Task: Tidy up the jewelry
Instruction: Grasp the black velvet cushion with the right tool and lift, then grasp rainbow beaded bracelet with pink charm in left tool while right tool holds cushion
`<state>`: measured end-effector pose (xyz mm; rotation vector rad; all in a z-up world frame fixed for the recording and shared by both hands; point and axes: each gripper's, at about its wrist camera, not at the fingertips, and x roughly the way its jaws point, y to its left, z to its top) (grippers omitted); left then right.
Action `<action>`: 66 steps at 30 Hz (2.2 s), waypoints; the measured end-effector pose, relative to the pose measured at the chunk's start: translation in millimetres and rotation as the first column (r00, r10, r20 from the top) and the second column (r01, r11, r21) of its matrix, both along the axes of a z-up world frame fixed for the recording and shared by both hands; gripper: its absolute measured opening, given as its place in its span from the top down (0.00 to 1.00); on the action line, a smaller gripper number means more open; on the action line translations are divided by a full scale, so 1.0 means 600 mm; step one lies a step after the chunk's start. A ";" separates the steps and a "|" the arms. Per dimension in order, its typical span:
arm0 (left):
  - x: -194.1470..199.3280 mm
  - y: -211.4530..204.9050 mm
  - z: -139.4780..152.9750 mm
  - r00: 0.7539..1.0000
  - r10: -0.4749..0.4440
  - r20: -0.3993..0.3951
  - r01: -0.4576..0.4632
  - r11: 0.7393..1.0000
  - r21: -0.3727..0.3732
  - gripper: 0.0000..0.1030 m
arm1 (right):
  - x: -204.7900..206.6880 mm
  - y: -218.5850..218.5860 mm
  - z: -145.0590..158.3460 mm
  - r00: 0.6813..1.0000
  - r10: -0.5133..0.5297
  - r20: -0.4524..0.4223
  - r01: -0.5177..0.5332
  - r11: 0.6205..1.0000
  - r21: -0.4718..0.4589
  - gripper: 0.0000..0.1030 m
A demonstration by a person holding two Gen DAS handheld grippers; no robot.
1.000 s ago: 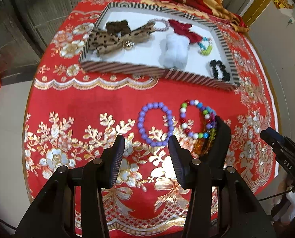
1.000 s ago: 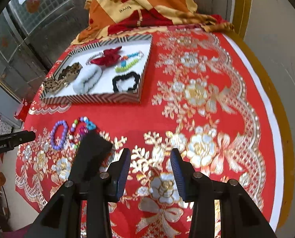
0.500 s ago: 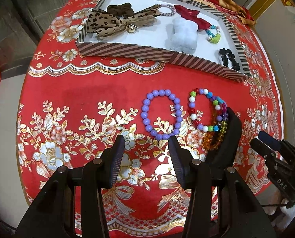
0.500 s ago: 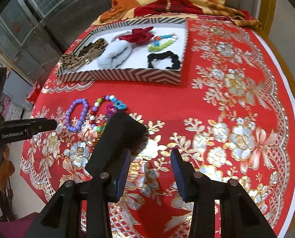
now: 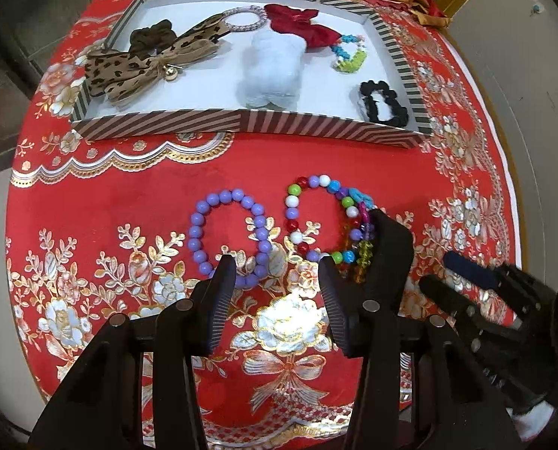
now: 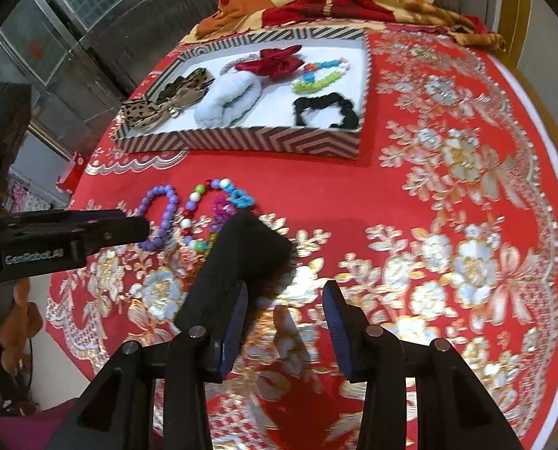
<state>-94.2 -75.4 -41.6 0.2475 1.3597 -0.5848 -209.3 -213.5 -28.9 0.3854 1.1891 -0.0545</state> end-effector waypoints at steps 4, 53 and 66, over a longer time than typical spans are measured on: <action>0.011 0.008 -0.002 1.000 0.024 0.003 -0.024 1.000 0.008 0.56 | 0.013 0.026 -0.016 1.000 0.008 -0.007 -0.008 1.000 0.018 0.61; -0.122 -0.179 -0.071 0.913 -0.408 0.002 0.406 0.909 0.092 0.58 | -0.119 -0.148 -0.051 0.977 -0.210 -0.032 0.212 0.972 0.097 0.88; -0.084 -0.171 -0.073 0.894 -0.448 0.022 0.442 0.889 0.122 0.91 | -0.119 -0.148 -0.055 0.975 -0.223 -0.023 0.224 0.967 0.120 0.88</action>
